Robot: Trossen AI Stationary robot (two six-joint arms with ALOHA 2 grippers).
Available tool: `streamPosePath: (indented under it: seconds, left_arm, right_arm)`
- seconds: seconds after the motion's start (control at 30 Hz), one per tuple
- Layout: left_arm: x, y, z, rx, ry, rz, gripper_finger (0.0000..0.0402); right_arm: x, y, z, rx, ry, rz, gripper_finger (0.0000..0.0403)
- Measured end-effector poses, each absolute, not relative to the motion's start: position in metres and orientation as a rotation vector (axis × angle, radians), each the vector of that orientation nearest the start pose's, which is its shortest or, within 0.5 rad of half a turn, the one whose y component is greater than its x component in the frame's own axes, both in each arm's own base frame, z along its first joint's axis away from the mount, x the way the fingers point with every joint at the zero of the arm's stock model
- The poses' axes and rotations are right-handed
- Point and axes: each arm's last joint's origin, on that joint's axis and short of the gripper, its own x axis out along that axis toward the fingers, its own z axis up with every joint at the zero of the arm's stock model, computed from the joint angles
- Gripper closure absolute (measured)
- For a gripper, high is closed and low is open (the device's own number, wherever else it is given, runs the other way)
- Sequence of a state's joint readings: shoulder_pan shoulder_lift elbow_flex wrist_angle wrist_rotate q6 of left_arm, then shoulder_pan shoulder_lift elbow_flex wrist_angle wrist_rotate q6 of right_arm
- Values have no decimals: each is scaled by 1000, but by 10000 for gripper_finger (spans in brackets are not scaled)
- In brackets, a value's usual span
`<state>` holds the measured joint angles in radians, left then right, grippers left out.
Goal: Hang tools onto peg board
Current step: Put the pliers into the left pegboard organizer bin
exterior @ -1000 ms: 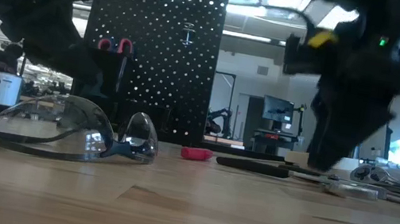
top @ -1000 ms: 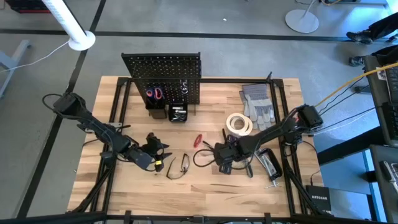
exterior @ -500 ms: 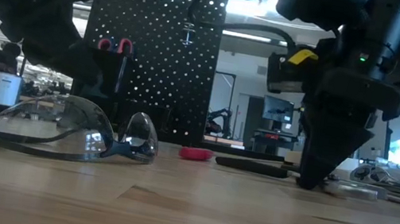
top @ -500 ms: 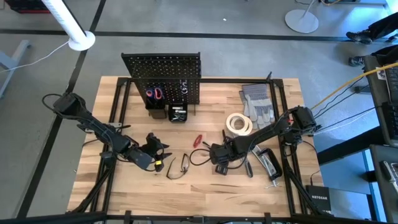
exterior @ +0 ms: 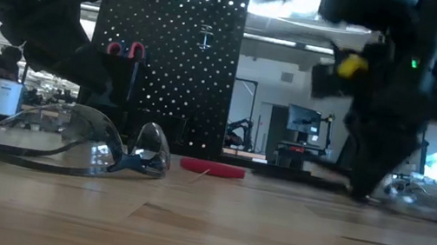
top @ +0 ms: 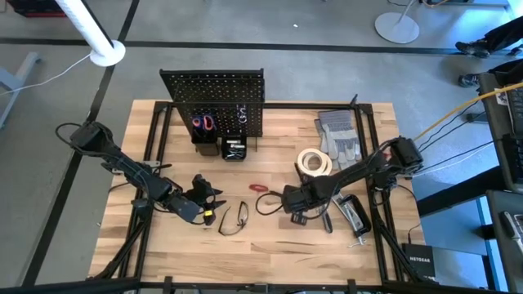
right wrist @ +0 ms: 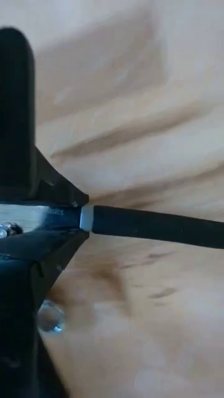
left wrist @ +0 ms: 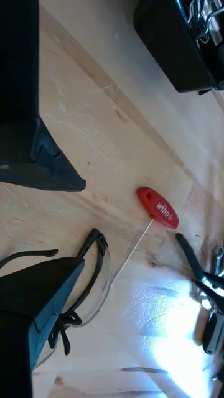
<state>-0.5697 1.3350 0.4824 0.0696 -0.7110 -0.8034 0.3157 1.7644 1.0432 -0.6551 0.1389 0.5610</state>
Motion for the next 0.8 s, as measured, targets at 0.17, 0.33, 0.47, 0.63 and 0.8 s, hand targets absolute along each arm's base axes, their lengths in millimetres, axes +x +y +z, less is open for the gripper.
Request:
streamPosePath:
  seconds: [0.17,0.33,0.47,0.63,0.8]
  left_arm:
    - [203,-108,153,-315,517,363,231]
    - [207,-111,158,-330,485,298,231]
    - [210,-113,161,-344,473,251,231]
    - [214,-115,167,-343,414,207,231]
    - [221,-108,172,-371,369,214,231]
  right_arm:
    - [292,98,179,137,1247,-160,356]
    - [296,110,208,49,1024,24,356]
    - [311,122,224,-29,795,208,356]
    - [330,128,235,-100,550,412,370]
    - [344,117,229,-102,489,446,395]
